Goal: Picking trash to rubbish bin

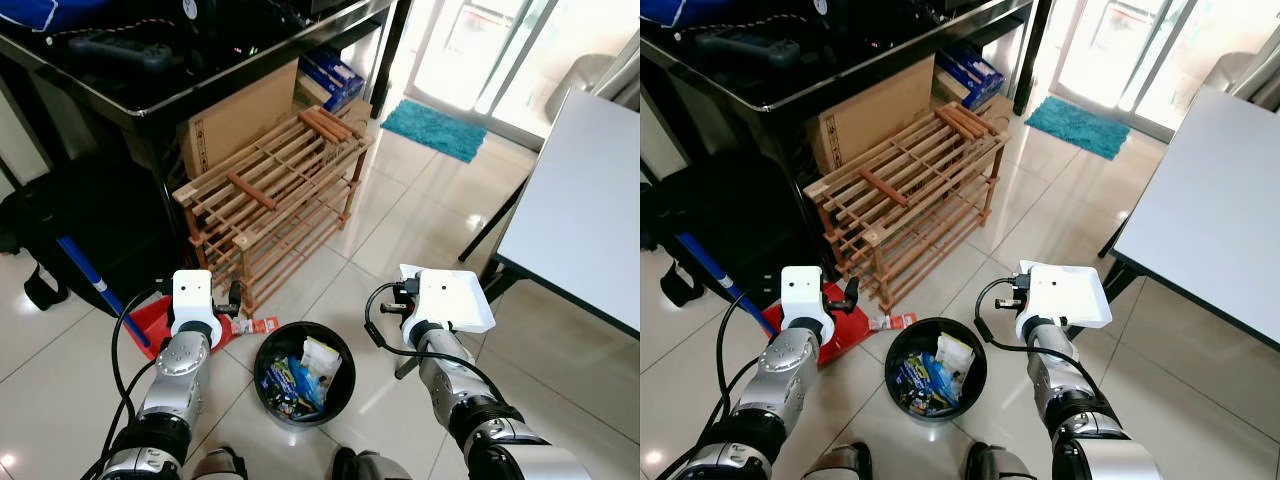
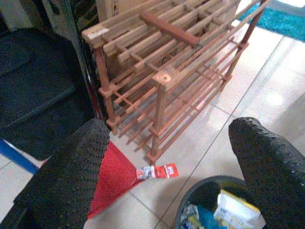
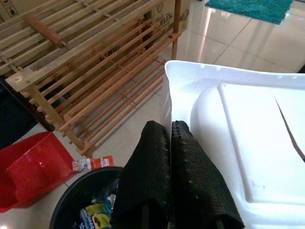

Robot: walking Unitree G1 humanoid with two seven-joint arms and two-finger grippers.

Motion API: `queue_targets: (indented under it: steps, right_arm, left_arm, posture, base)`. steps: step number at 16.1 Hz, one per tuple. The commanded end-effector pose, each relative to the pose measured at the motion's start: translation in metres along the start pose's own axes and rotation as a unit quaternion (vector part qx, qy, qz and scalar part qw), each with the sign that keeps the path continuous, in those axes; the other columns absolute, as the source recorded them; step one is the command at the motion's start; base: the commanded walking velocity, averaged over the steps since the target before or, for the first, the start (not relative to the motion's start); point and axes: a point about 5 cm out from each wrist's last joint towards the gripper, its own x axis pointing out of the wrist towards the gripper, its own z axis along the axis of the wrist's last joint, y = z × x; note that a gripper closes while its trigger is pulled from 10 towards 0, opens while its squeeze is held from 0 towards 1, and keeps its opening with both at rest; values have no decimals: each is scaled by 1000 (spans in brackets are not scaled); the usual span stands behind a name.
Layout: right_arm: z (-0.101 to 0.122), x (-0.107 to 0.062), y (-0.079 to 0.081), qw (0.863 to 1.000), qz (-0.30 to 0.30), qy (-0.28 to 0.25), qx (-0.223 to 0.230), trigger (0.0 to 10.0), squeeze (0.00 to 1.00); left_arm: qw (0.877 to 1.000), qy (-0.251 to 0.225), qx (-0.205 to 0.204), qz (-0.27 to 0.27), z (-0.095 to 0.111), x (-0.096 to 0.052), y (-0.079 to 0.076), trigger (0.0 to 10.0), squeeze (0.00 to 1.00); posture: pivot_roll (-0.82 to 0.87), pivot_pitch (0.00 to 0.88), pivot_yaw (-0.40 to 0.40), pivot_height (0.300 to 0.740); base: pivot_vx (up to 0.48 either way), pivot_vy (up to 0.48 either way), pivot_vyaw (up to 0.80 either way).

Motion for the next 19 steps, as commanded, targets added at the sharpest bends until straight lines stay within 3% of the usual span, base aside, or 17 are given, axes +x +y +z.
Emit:
queue_targets:
  steps: [1, 10, 19]
  right_arm:
    - [6, 1, -4, 1000, -2, -12, 0, 10000, 0]
    - [3, 1, -2, 1000, 7, -5, -4, 10000, 0]
    - [-1, -1, -1, 1000, 9, 4, -6, 10000, 0]
  left_arm:
    - [1000, 1, -5, -3, -2, 0, -4, 10000, 0]
    - [1000, -5, -9, -10, -4, -1, -5, 10000, 0]
    - [1000, -13, -15, -21, -5, -3, -10, 10000, 0]
  posture:
    - [0, 104, -103, 740]
    - [-2, 113, -108, 740]
    - [-5, 121, -116, 740]
  base:
    - [0, 0, 0]
    - [0, 0, 0]
    - [-275, 0, 0]
